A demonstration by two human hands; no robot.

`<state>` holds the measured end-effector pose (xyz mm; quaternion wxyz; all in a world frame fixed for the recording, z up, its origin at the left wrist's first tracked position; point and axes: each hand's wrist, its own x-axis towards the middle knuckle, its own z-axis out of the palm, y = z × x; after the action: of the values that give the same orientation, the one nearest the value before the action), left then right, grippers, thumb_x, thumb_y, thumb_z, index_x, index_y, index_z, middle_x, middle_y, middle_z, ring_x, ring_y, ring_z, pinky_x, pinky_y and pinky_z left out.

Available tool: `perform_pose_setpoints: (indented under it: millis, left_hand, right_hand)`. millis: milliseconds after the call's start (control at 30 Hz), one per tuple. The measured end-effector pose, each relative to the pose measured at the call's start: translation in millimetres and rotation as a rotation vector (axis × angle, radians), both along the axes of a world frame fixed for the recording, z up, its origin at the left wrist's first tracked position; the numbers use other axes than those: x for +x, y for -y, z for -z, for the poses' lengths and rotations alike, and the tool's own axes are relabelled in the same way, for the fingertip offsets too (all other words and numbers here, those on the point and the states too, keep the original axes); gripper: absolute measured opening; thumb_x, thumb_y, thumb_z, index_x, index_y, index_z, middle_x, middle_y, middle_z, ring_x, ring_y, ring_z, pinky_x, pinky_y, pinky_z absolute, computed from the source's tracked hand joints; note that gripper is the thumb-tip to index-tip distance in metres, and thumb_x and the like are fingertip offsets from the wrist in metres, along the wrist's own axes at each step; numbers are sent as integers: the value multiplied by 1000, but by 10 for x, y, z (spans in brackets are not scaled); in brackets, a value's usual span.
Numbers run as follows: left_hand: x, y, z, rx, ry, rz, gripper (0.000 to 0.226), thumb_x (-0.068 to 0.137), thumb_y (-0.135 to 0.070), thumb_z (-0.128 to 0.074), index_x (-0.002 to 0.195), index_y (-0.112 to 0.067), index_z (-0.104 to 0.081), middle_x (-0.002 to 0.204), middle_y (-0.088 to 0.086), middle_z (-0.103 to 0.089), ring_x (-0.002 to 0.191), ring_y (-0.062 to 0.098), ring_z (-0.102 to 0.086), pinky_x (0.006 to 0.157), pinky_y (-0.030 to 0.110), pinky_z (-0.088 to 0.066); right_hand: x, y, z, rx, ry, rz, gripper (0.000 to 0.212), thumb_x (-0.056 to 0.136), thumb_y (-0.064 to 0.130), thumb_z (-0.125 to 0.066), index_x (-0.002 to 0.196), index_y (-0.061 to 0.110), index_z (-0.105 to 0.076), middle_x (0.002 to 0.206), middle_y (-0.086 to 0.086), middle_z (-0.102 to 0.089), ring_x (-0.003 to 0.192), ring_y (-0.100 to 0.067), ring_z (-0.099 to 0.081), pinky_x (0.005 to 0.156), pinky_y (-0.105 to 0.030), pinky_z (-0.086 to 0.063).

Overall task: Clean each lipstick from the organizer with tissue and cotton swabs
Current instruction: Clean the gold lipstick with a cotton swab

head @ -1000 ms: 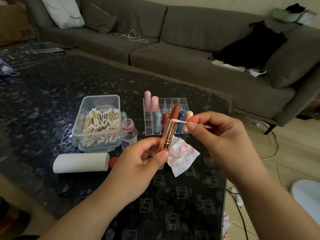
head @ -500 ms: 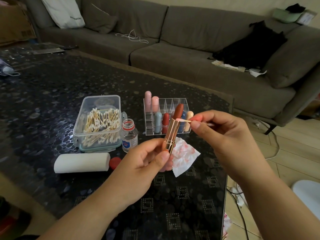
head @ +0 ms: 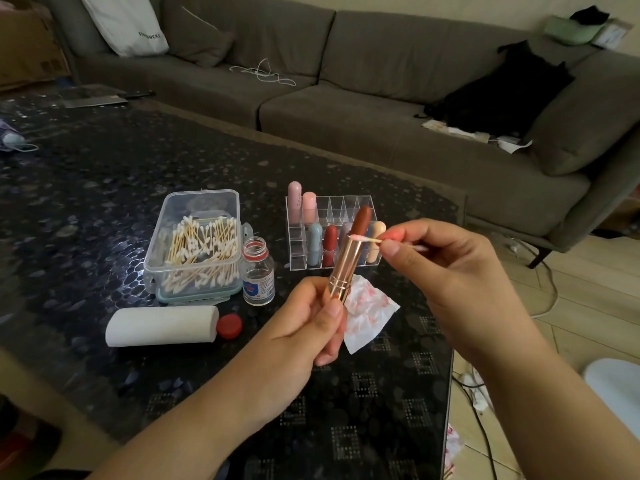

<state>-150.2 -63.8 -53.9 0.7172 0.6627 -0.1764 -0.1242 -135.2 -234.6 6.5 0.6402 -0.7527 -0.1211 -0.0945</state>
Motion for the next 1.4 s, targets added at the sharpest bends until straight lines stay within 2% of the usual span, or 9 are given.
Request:
perform_pose_setpoints:
  millis: [133,433,633,833,1167,1400]
  left_hand:
    - [-6,16,-1,-24,37,-17,26,86,-37,-45,106,-19,-46,73,-1,-45,61,7,-40,60,19,-40]
    - [-8,2,-27,-145,-27,-7,20,86,-32,-47,102,-20,-50,71,-3,-51,59,8,-41,55,19,-38]
    - [-18,-17,-37,-158,-41,9,16,86,-33,-48,98,-24,-53,70,-4,-51,60,9,-41,55,19,-38]
    - [-32,-17,-68,-186,-55,18,12,84,-33,-48,83,-35,-61,69,-4,-52,58,8,-42,54,19,-39]
    - [-42,-21,-90,-211,-82,22,13,85,-32,-48,84,-33,-62,70,-1,-54,58,10,-43,54,20,-38]
    - [-28,-12,-57,-182,-55,-7,23,86,-32,-47,95,-23,-65,77,-1,-62,66,13,-52,61,21,-46]
  right_hand:
    - [2,5,3,3,1,-3,9,69,31,-69,75,27,-75,67,6,-64,67,-10,-53,67,-21,-47]
    - [7,15,0,-10,-8,3,11,68,33,-68,76,27,-74,73,-8,-64,68,-11,-55,68,-19,-50]
    - [15,23,9,6,-14,-6,11,68,33,-69,75,27,-75,69,0,-63,69,-12,-55,70,-22,-49]
    - [13,30,8,33,-27,-13,15,65,35,-69,75,25,-75,69,0,-62,70,-15,-54,71,-26,-47]
    - [20,29,5,63,-18,-27,10,65,33,-70,73,28,-75,67,3,-61,68,-12,-53,69,-21,-48]
    - [11,30,6,27,-7,-22,13,66,34,-70,75,27,-75,69,2,-63,69,-12,-55,71,-25,-48]
